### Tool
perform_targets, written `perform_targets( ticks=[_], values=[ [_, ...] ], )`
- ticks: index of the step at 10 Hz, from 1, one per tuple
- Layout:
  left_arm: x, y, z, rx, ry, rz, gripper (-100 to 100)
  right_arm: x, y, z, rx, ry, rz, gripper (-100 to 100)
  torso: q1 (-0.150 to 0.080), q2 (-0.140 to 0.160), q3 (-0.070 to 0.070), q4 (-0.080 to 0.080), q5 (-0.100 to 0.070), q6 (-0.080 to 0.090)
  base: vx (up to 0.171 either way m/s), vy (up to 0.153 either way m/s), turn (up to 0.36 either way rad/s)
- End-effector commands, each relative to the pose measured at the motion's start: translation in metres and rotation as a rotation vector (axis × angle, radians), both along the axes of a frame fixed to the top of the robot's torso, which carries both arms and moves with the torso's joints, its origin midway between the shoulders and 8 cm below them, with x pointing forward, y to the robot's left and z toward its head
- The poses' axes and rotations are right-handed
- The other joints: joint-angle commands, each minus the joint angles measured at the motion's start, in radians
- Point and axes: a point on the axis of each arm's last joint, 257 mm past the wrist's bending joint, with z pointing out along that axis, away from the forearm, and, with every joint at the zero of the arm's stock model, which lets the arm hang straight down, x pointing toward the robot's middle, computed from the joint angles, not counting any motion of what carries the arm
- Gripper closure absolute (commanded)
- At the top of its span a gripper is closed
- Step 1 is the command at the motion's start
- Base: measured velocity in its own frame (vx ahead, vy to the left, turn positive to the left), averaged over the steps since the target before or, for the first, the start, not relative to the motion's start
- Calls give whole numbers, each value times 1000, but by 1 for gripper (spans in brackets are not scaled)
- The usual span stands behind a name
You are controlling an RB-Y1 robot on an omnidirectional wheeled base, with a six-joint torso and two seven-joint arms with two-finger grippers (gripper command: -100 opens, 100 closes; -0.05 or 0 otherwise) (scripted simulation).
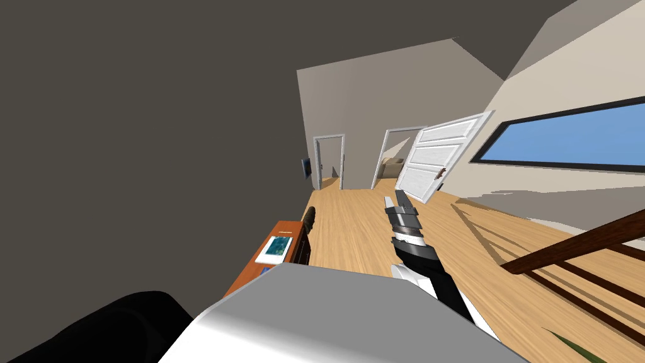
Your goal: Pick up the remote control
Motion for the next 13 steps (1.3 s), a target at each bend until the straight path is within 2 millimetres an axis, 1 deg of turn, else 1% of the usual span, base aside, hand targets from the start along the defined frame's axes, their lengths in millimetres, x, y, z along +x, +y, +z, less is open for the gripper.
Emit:
perform_targets(
  ticks=[1, 3, 4, 7, 8, 11, 12, 13],
  values=[
    [-5, 1, -1, 4, -1, 7, -100, 0, 0, 0, 0, 0, 0, 0, 0, 0, 0, 0, 0, 0, 27, 11, -30],
    [-1, 0, -1, 0, -13, 5, -100, 0, 0, 0, 0, 0, 0, 0, 0, 1, 0, 0, 0, 0, 5, 4, 3],
    [-16, 0, -3, 12, 4, 12, -100, 0, 0, 0, 0, 0, 0, 0, 0, 1, 1, 0, 0, 0, 18, 7, -59],
    [-12, -1, -3, 8, -12, 13, -100, 0, 0, 0, 0, 0, 0, 0, 0, 0, 0, 0, 0, 0, 15, 5, -9],
    [-27, -2, -5, 21, 6, 24, -100, 0, 0, 0, 0, 0, 0, 0, 0, 1, 1, 0, 0, 0, 20, 3, -64],
    [-23, -2, -5, 19, -9, 20, -100, 0, 0, 0, 0, 0, 0, 0, 0, 1, 0, 0, 0, 0, 13, 4, -6],
    [-39, -2, -6, 34, 11, 30, -100, 0, 0, 0, 0, 0, 0, 0, 0, 1, 1, 0, 0, 0, 19, 11, -65],
    [-37, -2, -6, 34, 4, 27, -100, 0, 0, 0, 0, 0, 0, 0, 0, 1, 0, 0, 0, 0, 25, 12, -29]
  ],
)
